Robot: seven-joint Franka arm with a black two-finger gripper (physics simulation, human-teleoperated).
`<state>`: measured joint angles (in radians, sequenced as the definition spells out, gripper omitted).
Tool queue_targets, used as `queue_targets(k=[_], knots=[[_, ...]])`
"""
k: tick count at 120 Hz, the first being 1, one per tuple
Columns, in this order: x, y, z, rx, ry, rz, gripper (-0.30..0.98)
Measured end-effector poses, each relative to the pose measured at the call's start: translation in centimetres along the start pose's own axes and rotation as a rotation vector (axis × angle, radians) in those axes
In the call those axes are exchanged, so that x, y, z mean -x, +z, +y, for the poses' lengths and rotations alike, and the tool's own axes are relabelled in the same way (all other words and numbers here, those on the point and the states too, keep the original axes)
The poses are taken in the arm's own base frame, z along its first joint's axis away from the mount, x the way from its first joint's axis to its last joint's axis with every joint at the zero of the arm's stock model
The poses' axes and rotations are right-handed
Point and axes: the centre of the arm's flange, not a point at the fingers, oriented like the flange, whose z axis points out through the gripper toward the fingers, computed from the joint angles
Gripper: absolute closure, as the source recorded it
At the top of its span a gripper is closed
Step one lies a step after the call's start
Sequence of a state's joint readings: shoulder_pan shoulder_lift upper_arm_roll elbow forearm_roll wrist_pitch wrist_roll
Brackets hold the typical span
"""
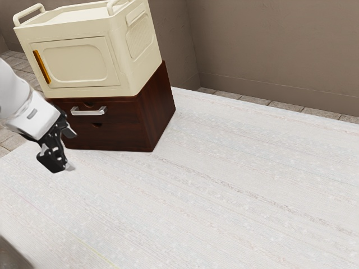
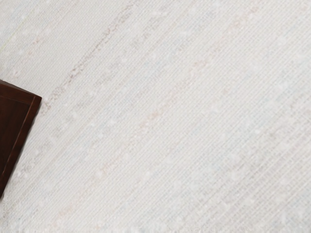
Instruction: Pull the drawer handle with one arm to open the drawer
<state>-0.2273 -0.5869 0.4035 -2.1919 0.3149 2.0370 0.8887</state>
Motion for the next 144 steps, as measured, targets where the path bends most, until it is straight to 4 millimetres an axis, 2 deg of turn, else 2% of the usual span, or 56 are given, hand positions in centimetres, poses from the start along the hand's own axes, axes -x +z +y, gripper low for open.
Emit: queue_targets(k=[17,34,42,51,69,80,90,109,126,144], knots=[[0.6,-0.1,-0.9,-0.057,0.053,-0.024,0.0],[0.3,0.5,-1.6,-0.085,0.094,-0.036,0.0],[0.5,1.5,-3.1,-0.085,0.091,-0.041,0.0],[1.2,3.4,-5.9,-0.065,0.077,-0.028,0.0],[2.2,6.9,-9.5,-0.041,0.075,-0.02,0.0],[2.6,7.8,-11.2,-0.048,0.077,-0.022,0.0],[3.0,7.8,-13.1,-0.074,0.074,-0.035,0.0],[3.8,10.3,-16.6,-0.078,0.061,-0.038,0.0],[3.7,12.0,-18.5,-0.074,0.066,-0.048,0.0],[3.6,12.9,-19.0,-0.063,0.079,-0.055,0.0]])
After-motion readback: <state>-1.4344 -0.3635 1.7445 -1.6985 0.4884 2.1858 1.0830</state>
